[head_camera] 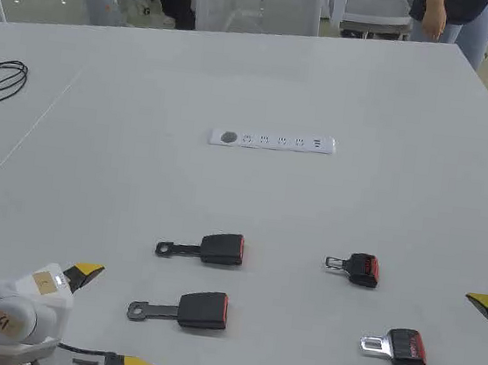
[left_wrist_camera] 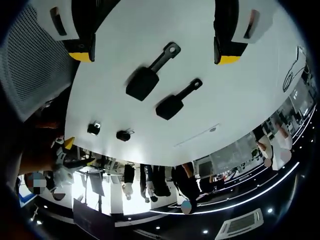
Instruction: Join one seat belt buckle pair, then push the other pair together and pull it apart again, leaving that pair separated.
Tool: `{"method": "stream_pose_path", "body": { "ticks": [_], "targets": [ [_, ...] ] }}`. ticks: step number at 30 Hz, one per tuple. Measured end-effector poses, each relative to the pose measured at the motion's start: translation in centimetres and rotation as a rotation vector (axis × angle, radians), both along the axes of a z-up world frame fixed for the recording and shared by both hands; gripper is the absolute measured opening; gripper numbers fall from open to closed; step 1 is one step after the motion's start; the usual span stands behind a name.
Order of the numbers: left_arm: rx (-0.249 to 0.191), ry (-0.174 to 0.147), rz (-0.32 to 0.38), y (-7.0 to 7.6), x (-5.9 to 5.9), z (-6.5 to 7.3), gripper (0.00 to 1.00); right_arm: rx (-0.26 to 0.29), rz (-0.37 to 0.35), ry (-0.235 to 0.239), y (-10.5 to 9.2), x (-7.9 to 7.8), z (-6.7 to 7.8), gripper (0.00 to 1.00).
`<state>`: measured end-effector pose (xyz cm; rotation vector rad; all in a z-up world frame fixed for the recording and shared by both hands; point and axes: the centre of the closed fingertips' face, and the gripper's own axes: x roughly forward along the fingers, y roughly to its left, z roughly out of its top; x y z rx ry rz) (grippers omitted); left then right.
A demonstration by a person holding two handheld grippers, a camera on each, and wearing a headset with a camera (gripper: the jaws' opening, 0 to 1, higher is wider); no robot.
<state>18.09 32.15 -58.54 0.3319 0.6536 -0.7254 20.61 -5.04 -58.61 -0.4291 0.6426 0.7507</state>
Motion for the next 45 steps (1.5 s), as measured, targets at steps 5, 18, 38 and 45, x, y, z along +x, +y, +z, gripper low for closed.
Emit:
{"method": "stream_pose_path", "body": {
  "ticks": [5, 18, 38, 45],
  "targets": [
    [-0.009, 0.015, -0.015, -0.2, -0.5, -0.5, 1.0, -0.032, 0.055, -0.031, 0.6, -0.3, 0.2, 0.98],
    [0.08, 0.002, -0.022, 0.8, 0.3, -0.4, 1.0, -0.04, 0.025, 0.003, -0.1, -0.5, 0.2, 0.94],
    [0.088, -0.004, 0.002, 1.1, 0.6, 0.2, 0.99, -0.026, 0.03, 0.0, 0.3, -0.3, 0.3, 0.96],
    [0.079, -0.015, 0.0, 0.9, 0.9, 0.5, 0.98, -0.02, 0.028, -0.004, 0.2, -0.3, 0.5, 0.96]
  ]
}}
